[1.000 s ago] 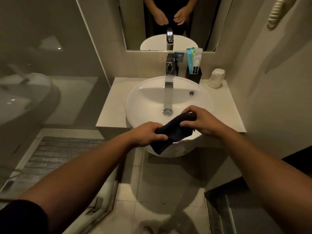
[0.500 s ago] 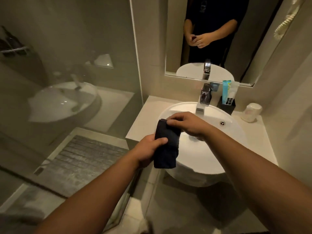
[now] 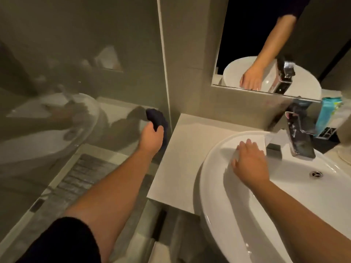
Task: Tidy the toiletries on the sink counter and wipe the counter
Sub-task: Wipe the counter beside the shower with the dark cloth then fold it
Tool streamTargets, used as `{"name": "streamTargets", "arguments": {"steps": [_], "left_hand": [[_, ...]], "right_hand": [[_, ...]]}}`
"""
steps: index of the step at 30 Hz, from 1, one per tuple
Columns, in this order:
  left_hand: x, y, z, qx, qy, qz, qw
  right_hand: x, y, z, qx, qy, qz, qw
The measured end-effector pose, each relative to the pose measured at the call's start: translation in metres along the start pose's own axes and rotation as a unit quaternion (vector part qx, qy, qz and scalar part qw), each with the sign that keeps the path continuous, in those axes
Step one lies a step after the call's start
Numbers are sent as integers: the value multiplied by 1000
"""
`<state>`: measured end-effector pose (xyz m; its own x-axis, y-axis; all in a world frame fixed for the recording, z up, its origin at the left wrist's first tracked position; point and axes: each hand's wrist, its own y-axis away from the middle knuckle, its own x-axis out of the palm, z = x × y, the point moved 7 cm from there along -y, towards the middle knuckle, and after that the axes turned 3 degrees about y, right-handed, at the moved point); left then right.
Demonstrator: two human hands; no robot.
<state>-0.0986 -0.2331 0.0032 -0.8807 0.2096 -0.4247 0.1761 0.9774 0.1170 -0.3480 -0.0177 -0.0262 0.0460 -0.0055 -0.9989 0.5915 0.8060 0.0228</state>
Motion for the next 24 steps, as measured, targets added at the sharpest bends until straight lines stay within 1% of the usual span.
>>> {"name": "streamTargets", "arguments": {"steps": [1,3,5,7,9,10,11,12,16,20,24], "left_hand": [[12,-21,-14,48,-57,0,997],[41,-58,-36,128,-163,1,978],[73,-90,-44,180,-239,19,954],[115,-109,-39,250,-308,83,914],[160,-114,-19,309,-376,184,854],[177,-113,-7,321,-407,226,825],[188,-112,4,324,-428,252,805],[193,-111,10,327,-436,262,796],[188,-105,10,333,-426,282,792],[171,-78,14,321,-408,276,809],[135,-27,41,304,-398,258,826]], "right_hand": [[11,-6,0,-4,30,9,999],[29,-11,-1,-13,62,9,998],[39,-12,-3,-15,65,-21,998],[44,-12,-2,-15,64,-44,997],[49,-13,-3,-14,64,-60,996],[51,-13,-3,-14,65,-67,996],[53,-14,-3,-17,67,-70,995],[54,-14,-3,-22,66,-73,995],[57,-14,-4,-23,54,-77,995],[55,-12,-5,-29,50,-88,994],[55,-12,-5,-35,62,-76,995]]}}
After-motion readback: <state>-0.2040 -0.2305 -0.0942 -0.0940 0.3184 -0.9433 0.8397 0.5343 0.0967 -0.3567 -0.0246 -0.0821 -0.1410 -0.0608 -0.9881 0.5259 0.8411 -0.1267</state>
